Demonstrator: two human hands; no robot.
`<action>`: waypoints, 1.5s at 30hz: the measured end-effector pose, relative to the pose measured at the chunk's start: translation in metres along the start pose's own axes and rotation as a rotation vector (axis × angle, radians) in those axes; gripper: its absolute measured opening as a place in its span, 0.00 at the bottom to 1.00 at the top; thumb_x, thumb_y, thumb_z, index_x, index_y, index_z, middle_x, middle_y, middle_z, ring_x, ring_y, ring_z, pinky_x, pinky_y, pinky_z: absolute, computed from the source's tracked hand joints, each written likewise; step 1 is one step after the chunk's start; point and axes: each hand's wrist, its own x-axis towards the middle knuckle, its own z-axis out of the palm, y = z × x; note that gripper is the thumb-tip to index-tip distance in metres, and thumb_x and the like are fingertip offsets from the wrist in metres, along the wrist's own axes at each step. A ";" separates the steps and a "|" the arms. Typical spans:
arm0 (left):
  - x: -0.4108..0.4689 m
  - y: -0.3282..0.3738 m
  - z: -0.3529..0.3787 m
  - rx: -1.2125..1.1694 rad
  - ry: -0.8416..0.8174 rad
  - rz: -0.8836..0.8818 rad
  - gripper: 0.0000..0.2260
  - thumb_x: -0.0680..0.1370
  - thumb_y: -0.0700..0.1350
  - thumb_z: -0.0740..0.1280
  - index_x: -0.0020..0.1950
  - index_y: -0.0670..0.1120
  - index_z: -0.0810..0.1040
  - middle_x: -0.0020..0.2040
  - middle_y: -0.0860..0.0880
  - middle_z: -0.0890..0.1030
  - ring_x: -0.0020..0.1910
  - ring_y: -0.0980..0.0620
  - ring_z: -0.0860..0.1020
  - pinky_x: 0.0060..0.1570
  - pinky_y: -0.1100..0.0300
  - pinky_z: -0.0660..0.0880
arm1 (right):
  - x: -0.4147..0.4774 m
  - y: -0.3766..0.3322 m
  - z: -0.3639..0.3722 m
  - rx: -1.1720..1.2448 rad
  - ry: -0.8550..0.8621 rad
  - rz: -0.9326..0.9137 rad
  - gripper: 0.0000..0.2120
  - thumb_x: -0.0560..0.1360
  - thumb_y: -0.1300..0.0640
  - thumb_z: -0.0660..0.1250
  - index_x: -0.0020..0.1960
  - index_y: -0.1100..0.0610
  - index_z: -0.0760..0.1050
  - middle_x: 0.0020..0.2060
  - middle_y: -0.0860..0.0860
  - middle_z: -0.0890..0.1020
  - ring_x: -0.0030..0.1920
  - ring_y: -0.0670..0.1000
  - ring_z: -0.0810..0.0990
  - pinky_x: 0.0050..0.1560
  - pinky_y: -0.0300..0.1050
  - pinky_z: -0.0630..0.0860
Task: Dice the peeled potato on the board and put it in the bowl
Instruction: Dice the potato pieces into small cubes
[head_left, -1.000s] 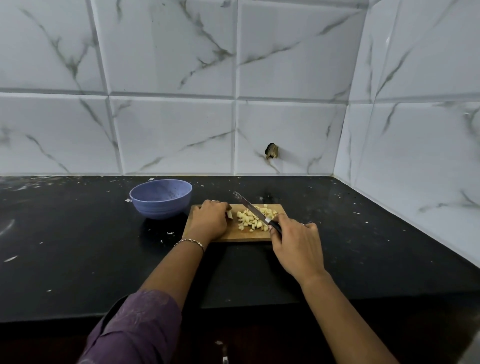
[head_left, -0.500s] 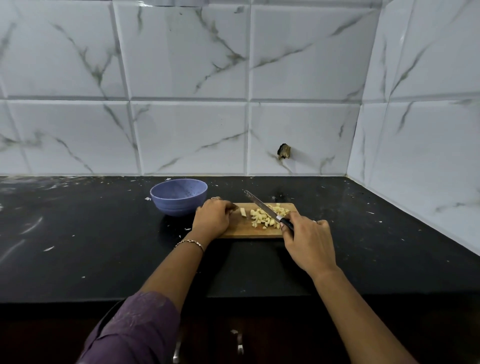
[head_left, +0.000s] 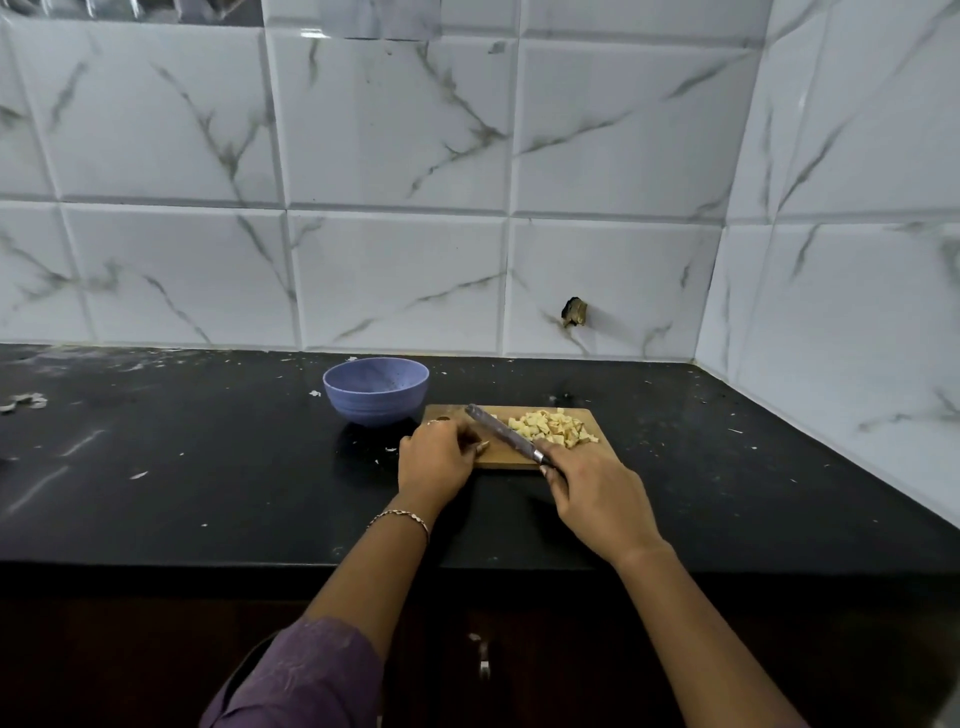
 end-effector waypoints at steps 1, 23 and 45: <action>0.000 -0.001 0.000 -0.023 0.000 -0.002 0.08 0.77 0.54 0.70 0.53 0.54 0.83 0.51 0.55 0.83 0.53 0.53 0.79 0.59 0.51 0.71 | -0.002 -0.002 -0.001 0.026 -0.002 0.007 0.19 0.82 0.49 0.58 0.72 0.43 0.70 0.47 0.44 0.79 0.47 0.46 0.77 0.45 0.44 0.78; 0.001 0.002 -0.001 -0.017 -0.008 -0.009 0.08 0.77 0.52 0.70 0.55 0.55 0.83 0.49 0.54 0.84 0.54 0.52 0.79 0.61 0.48 0.70 | -0.006 -0.001 0.005 0.038 0.060 0.001 0.16 0.81 0.48 0.60 0.68 0.40 0.74 0.49 0.42 0.81 0.46 0.44 0.78 0.44 0.42 0.78; 0.002 0.005 0.002 0.087 -0.010 0.074 0.08 0.77 0.53 0.69 0.52 0.52 0.83 0.52 0.50 0.82 0.54 0.47 0.78 0.55 0.52 0.73 | -0.002 -0.009 0.005 -0.069 0.044 -0.023 0.16 0.81 0.49 0.62 0.68 0.40 0.74 0.46 0.44 0.82 0.46 0.46 0.78 0.40 0.41 0.75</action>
